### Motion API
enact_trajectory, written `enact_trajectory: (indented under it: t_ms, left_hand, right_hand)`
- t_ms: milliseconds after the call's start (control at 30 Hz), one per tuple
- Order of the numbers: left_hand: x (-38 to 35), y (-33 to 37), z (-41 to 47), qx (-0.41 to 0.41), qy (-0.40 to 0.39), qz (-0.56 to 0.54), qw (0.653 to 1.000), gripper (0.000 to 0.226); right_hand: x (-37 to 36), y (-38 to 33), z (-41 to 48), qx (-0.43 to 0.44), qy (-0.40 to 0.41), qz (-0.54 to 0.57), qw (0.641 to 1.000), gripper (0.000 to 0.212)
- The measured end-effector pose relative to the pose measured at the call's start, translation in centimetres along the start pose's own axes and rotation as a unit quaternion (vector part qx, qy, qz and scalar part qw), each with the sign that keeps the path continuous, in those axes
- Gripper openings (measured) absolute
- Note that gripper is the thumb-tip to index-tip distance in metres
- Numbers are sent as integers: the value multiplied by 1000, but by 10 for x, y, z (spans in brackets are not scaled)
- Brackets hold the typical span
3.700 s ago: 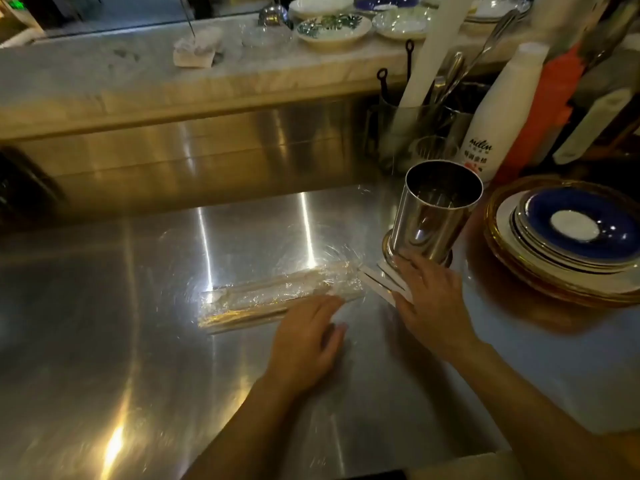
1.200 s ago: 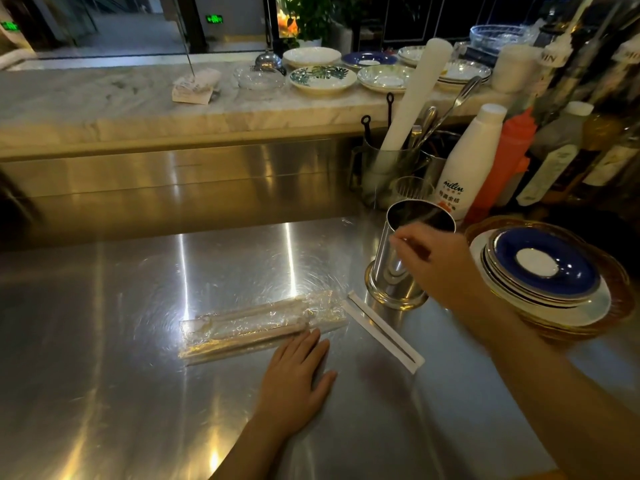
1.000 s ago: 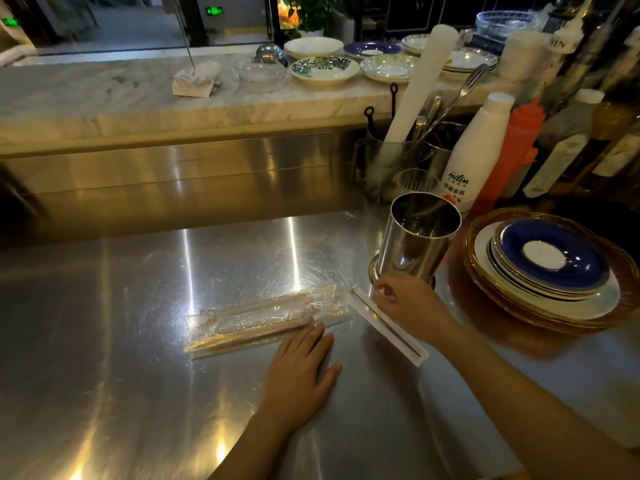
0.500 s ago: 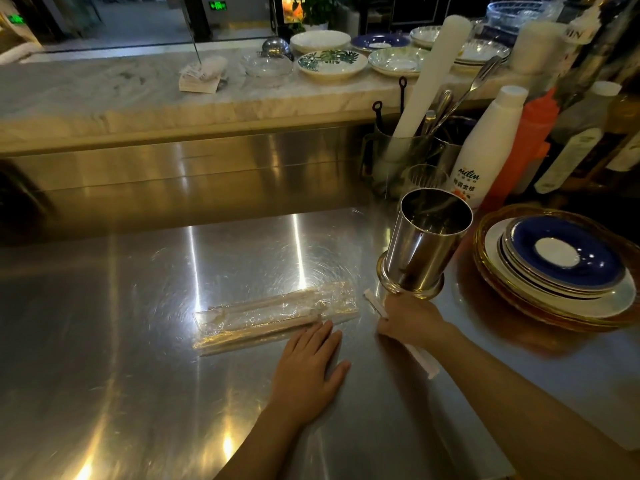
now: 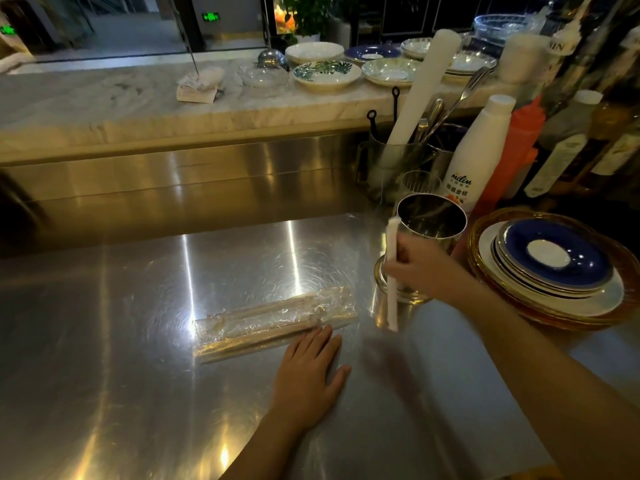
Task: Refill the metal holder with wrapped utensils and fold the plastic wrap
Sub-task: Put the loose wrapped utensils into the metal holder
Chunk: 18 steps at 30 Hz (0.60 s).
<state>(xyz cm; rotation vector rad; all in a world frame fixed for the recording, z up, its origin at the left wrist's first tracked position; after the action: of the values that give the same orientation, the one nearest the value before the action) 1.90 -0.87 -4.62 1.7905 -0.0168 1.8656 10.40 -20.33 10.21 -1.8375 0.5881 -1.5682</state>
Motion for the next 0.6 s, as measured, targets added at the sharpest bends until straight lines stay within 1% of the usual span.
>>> enact_trajectory:
  t_ms: [100,167,233,267,333,367,400,467,500,533,600]
  left_hand:
    - [0,1,0,1,-13,0,1000,54]
    - [1,1,0,5,-19,10,1000,51]
    - [1,0,0,6,-16,23,1000,50]
    - [1,0,1,7,-14,21,1000,50]
    - [0,0,1,9,-8,10,1000,53]
    - [-1,0,1,7,-3,9,1000,54]
    - [-1,-1,1,5,-1,7,1000,56]
    - [-1,0,1,5,0,3,1000,57]
    - [0,0,1,4,1,3,1000,57]
    - [0,0,1,5,1,4,1000,56]
    - [-1,0,1,7,2,4,1000,55]
  right_hand:
    - [35,-28,-6,89,104,19,990,25]
    - [54,-36,-8,124,181,38,975,17]
    - [68,-34,-5,134,260,46,955,5]
    - [73,-31,-2,130,294,40,946,7]
    - [78,-20,7,109,329,17,938,13]
    - [79,-12,13,90,327,-2,941,16]
    - [78,-4,18,66,308,-28,949,17]
    - [72,12,29,16,230,-101,968,16]
    - [69,19,34,-2,187,-142,972,16]
    - [66,24,37,-14,154,-180,971,17]
    - [62,30,42,-30,122,-229,965,21]
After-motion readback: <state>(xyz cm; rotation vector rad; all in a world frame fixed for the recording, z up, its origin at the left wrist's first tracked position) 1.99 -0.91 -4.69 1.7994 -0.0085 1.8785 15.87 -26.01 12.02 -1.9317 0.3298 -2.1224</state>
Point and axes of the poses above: each hand's wrist, its own z-axis towards the middle knuckle, its own x-axis out of the back of the hand, y = z × x, the point moved 2 cm from there along z, towards the middle knuckle, and after that the axes turned 1 degree about -y, right-handed, at the moved point
